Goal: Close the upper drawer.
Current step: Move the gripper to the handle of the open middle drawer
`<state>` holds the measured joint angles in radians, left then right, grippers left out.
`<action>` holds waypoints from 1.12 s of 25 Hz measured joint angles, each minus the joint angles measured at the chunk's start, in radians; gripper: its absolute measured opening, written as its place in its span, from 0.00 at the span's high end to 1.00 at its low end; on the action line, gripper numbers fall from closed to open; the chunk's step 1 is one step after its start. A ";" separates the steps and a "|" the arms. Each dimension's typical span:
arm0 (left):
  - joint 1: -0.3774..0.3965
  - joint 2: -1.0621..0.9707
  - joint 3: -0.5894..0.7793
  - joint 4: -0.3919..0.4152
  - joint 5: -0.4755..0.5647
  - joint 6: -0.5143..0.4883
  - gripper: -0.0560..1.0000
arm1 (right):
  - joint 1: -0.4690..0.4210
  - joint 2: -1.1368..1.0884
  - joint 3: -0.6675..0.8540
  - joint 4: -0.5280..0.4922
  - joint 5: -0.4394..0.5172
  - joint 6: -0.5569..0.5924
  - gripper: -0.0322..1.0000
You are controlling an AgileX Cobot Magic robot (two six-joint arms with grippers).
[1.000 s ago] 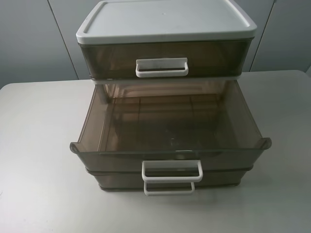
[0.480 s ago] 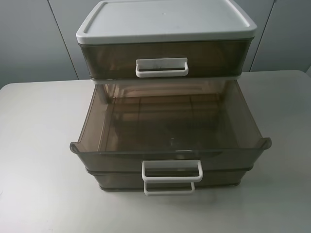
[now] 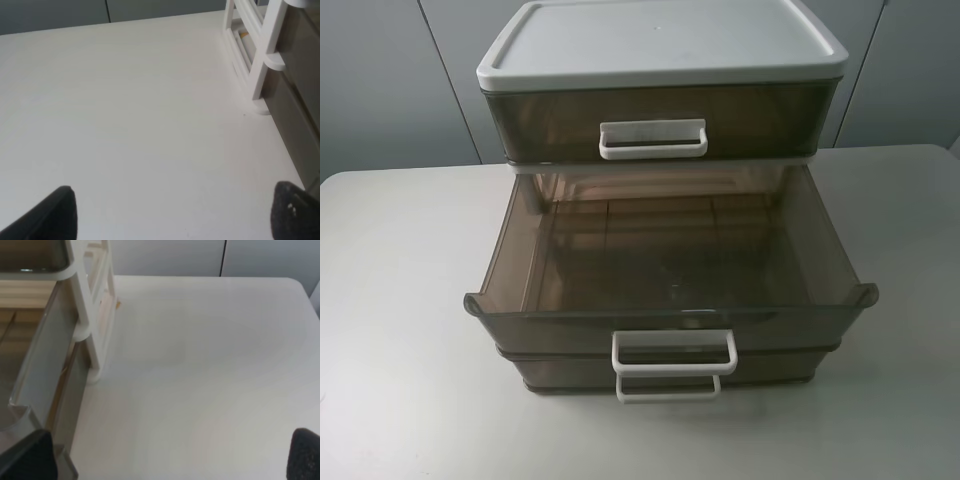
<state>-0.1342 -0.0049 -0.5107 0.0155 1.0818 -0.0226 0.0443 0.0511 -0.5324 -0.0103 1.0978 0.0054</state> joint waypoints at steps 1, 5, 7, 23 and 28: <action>0.000 0.000 0.000 0.000 0.000 0.000 0.25 | 0.000 0.033 -0.021 0.010 0.002 0.000 0.29; 0.000 0.000 0.000 0.000 0.000 0.000 0.25 | 0.000 0.229 -0.142 0.024 -0.009 0.000 0.29; 0.000 0.000 0.000 0.000 0.000 0.000 0.25 | 0.000 0.320 -0.215 0.033 -0.013 -0.005 0.29; 0.000 0.000 0.000 0.000 0.000 0.000 0.25 | 0.215 0.705 -0.400 0.361 0.067 -0.575 0.29; 0.000 0.000 0.000 0.000 0.000 0.000 0.25 | 0.446 0.791 -0.401 0.363 0.082 -0.570 0.29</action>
<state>-0.1342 -0.0049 -0.5107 0.0155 1.0818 -0.0226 0.4901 0.8426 -0.9331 0.3530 1.1799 -0.5646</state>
